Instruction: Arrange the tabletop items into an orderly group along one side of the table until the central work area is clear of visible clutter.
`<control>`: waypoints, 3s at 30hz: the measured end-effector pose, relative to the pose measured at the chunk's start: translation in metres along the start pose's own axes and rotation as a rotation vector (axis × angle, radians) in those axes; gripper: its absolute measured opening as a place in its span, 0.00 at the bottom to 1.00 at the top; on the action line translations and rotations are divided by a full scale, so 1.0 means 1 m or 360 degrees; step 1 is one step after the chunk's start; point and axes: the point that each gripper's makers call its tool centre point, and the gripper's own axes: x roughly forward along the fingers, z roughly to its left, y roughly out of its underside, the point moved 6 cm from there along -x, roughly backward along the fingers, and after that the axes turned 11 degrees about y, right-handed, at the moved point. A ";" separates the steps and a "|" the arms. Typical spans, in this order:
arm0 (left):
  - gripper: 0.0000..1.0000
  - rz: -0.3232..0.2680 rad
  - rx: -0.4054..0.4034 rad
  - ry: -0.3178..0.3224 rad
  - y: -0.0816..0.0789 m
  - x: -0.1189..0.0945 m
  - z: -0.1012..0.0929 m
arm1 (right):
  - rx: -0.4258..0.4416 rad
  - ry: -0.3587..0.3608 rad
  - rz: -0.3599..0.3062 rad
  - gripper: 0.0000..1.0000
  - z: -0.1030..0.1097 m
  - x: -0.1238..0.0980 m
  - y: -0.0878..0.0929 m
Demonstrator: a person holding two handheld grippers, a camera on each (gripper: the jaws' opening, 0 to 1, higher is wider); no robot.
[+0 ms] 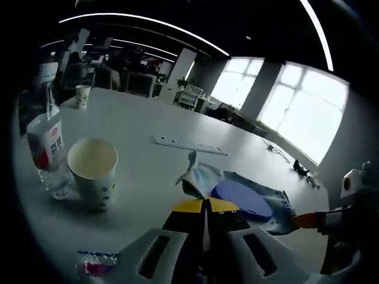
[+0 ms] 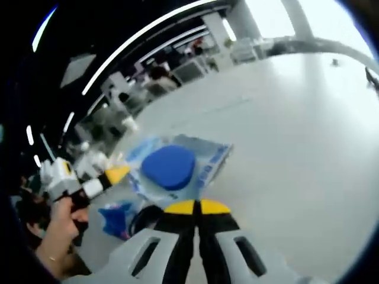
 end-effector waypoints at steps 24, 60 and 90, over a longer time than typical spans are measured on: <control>0.00 -0.0105 -0.0065 -0.0114 0.008 -0.002 0.019 | -0.0196 -0.0079 0.0012 0.00 0.002 0.062 -0.041; 0.00 -0.0019 -0.0277 -0.0381 0.037 -0.001 0.056 | -0.0200 -0.0193 0.0170 0.00 0.012 0.115 -0.025; 0.16 0.0006 -0.0085 -0.0473 0.037 -0.007 0.055 | -0.0343 -0.0140 0.0091 0.21 0.004 0.116 -0.020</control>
